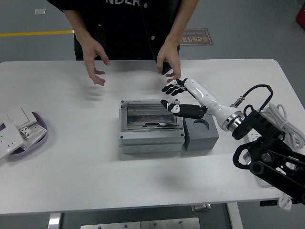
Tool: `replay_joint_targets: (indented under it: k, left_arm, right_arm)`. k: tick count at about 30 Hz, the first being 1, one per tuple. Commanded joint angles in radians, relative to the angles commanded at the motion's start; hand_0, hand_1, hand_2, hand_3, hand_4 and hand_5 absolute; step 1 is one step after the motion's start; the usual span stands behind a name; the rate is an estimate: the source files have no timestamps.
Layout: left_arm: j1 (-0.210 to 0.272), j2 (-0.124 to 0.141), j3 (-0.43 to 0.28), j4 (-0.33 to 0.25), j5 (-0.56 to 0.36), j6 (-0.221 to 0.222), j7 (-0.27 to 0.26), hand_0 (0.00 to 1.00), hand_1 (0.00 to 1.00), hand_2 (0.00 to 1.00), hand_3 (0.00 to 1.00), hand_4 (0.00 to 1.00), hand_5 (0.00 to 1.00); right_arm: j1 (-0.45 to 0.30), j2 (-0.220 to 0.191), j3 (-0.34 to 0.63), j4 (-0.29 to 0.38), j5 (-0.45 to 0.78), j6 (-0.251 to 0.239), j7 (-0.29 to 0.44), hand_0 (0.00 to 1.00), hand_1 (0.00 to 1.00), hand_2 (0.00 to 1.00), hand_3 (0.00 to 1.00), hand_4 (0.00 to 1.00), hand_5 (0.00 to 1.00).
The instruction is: Pick up the cylinder from the cube,place it in the box,flap close box
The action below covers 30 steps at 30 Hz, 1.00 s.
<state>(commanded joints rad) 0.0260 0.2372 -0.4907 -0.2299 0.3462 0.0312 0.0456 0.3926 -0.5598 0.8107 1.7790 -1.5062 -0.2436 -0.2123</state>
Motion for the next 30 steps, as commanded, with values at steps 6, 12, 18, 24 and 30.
replay_joint_targets:
  k: [6,12,18,24,30]
  left_arm:
    - [0.003,-0.003,0.0,-0.001,-0.001,0.0,0.0,0.592,0.628,0.625,0.638,0.699,0.212]
    - [0.003,-0.006,-0.002,0.0,-0.002,0.0,0.0,0.592,0.628,0.626,0.638,0.699,0.212]
    - [0.005,-0.004,0.003,0.002,-0.004,-0.001,0.001,0.592,0.629,0.626,0.638,0.699,0.212]
    - [0.003,0.002,0.007,0.002,0.0,-0.001,0.001,0.592,0.628,0.626,0.638,0.699,0.212]
    - [-0.005,0.007,0.011,0.0,0.005,-0.001,0.0,0.592,0.629,0.625,0.638,0.699,0.213]
  right_arm:
    - [-0.086,0.063,0.158,-0.1,0.15,0.013,0.119,0.704,0.634,0.655,0.652,0.658,0.45]
    - [-0.122,0.141,0.265,-0.267,0.386,0.018,0.298,0.678,0.622,0.64,0.646,0.658,0.444]
    - [-0.142,0.154,0.281,-0.385,0.578,-0.014,0.448,0.666,0.624,0.617,0.644,0.667,0.43]
    - [-0.142,0.162,0.277,-0.411,0.72,-0.061,0.555,0.647,0.616,0.593,0.644,0.683,0.426]
    - [-0.142,0.169,0.257,-0.42,0.764,-0.068,0.573,0.629,0.586,0.581,0.639,0.667,0.409]
